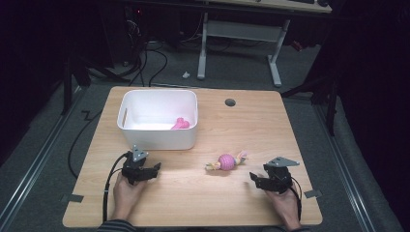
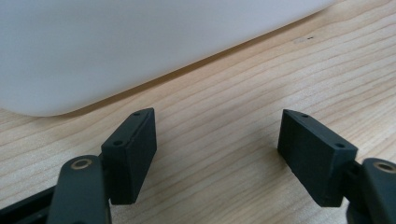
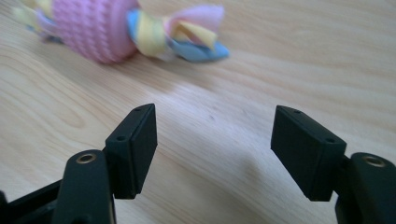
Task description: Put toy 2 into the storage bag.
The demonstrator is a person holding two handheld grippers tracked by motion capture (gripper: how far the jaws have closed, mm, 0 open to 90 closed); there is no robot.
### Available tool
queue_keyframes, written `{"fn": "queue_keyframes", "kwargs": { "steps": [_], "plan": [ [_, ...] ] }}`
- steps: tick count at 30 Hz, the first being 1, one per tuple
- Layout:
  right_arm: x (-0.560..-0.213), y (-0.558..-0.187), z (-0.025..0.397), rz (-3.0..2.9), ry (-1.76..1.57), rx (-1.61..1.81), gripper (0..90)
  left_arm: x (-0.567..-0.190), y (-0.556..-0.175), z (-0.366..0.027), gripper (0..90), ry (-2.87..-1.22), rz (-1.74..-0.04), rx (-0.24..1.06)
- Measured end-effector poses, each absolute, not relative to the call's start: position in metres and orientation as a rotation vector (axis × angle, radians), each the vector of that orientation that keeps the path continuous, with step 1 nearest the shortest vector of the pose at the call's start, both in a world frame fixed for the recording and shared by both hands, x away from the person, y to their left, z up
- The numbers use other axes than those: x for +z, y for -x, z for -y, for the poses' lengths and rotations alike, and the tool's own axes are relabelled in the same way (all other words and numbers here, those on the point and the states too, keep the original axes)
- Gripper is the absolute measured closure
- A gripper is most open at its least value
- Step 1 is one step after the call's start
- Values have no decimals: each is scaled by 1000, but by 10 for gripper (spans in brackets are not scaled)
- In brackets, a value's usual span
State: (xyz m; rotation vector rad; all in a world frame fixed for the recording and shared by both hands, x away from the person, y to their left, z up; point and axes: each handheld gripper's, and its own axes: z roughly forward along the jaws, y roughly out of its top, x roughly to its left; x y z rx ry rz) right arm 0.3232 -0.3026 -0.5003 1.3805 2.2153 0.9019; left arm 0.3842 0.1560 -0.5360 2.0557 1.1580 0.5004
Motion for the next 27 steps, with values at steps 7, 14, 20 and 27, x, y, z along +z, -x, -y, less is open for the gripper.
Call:
{"fn": "queue_keyframes", "kwargs": {
  "steps": [7, 14, 20, 27],
  "plan": [
    [-475, -334, 285, -2316, -1281, 934, 313, -536, -384, -156, 277, -2056, -1159, 500],
    [-454, -350, 266, -2414, -1228, 939, 283, -536, -384, -156, 276, -2056, -1159, 500],
    [-452, -362, 251, -2466, -1190, 905, 264, -536, -384, -156, 268, -2056, -1164, 501],
    [-456, -376, 225, -2543, -1127, 814, 226, -536, -384, -156, 267, -2056, -1165, 501]
  ]
}}
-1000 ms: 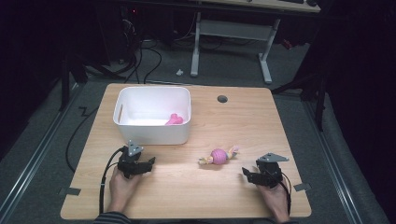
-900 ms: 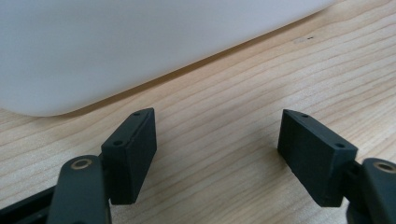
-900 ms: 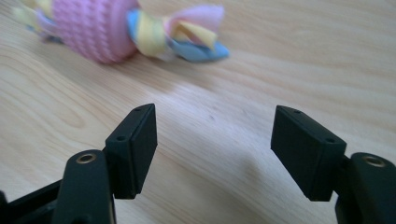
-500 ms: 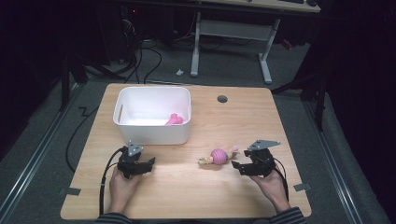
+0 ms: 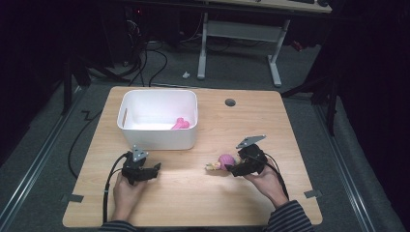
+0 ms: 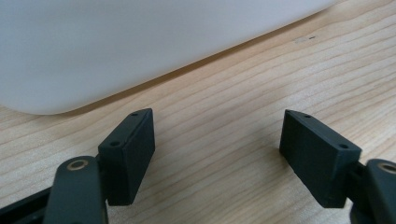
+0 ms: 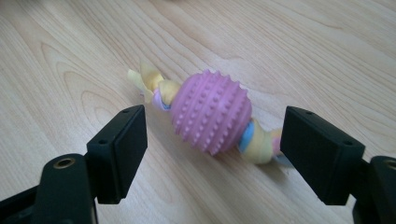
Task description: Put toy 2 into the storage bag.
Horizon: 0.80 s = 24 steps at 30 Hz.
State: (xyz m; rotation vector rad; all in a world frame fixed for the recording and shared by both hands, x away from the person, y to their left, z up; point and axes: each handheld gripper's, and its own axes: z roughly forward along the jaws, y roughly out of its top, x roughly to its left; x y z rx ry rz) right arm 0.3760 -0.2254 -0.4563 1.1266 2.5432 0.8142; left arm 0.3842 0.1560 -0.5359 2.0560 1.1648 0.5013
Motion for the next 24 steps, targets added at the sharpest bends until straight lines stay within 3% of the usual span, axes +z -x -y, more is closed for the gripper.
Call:
{"fn": "queue_keyframes", "kwargs": {
  "steps": [16, 24],
  "plan": [
    [-477, -399, 203, -2635, -1103, 693, 211, -536, -384, -156, 266, -2056, -1165, 500],
    [-483, -402, 200, -2657, -1100, 652, 246, -536, -384, -156, 265, -2056, -1164, 500]
  ]
}}
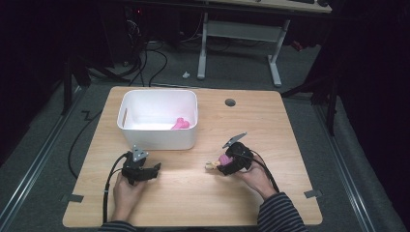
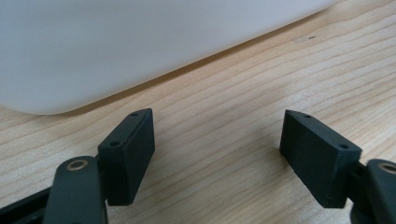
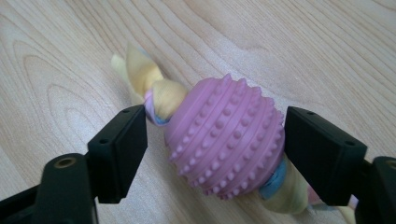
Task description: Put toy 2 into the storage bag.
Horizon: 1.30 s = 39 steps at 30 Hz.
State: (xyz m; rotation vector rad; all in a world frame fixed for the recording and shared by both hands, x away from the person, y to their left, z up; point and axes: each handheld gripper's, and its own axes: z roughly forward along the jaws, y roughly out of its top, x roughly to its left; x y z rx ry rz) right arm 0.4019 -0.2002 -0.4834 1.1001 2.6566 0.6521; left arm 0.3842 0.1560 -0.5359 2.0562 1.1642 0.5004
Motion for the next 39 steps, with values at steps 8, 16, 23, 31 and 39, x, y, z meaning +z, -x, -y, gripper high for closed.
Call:
{"fn": "queue_keyframes", "kwargs": {
  "steps": [8, 16, 23, 31, 39],
  "plan": [
    [-482, -401, 204, -2653, -1100, 640, 335, -536, -384, -156, 266, -2056, -1164, 500],
    [-480, -402, 205, -2657, -1113, 666, 340, -536, -384, -156, 265, -2057, -1163, 500],
    [-471, -402, 207, -2643, -1116, 699, 340, -536, -384, -156, 265, -2057, -1163, 499],
    [-460, -402, 220, -2595, -1175, 810, 341, -536, -384, -156, 263, -2056, -1163, 499],
    [-445, -406, 227, -2585, -1196, 828, 341, -536, -384, -156, 262, -2056, -1163, 499]
  ]
}}
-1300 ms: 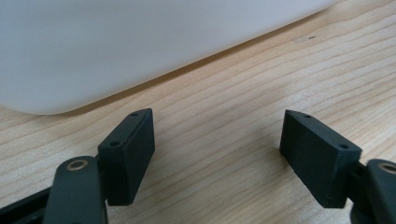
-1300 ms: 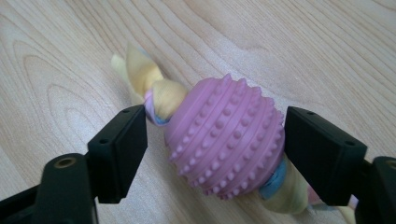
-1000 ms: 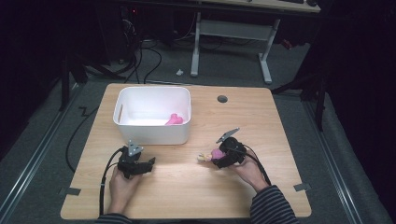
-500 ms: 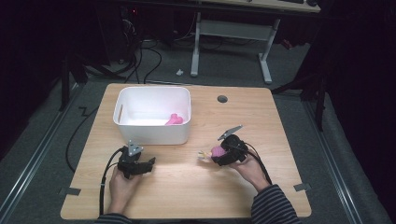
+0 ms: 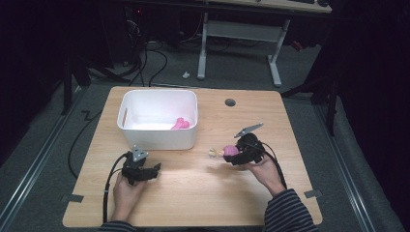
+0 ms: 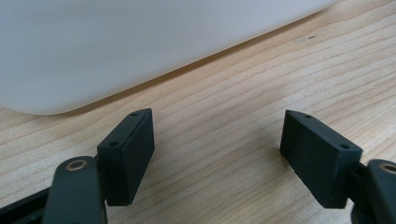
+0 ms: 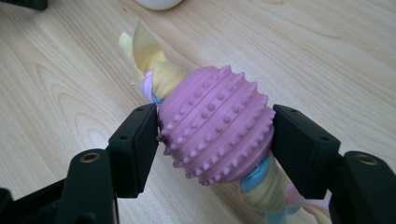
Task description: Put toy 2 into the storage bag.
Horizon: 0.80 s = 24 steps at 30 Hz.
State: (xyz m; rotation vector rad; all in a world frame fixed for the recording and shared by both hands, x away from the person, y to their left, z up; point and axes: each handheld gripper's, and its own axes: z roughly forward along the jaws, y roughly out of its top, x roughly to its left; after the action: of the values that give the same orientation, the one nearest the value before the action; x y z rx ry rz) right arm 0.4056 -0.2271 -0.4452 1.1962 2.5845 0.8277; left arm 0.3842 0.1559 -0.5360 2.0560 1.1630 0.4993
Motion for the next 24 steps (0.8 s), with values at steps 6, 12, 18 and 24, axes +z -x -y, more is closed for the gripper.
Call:
{"fn": "queue_keyframes", "kwargs": {
  "steps": [6, 12, 18, 24],
  "plan": [
    [-429, -411, 228, -2592, -1202, 844, 341, -536, -384, -156, 262, -2057, -1162, 499],
    [-410, -417, 227, -2589, -1174, 848, 341, -536, -384, -156, 262, -2056, -1163, 499],
    [-389, -423, 223, -2582, -1142, 852, 341, -536, -384, -156, 262, -2057, -1163, 499],
    [-369, -432, 217, -2574, -1108, 866, 342, -536, -384, -156, 262, -2057, -1163, 499]
  ]
}}
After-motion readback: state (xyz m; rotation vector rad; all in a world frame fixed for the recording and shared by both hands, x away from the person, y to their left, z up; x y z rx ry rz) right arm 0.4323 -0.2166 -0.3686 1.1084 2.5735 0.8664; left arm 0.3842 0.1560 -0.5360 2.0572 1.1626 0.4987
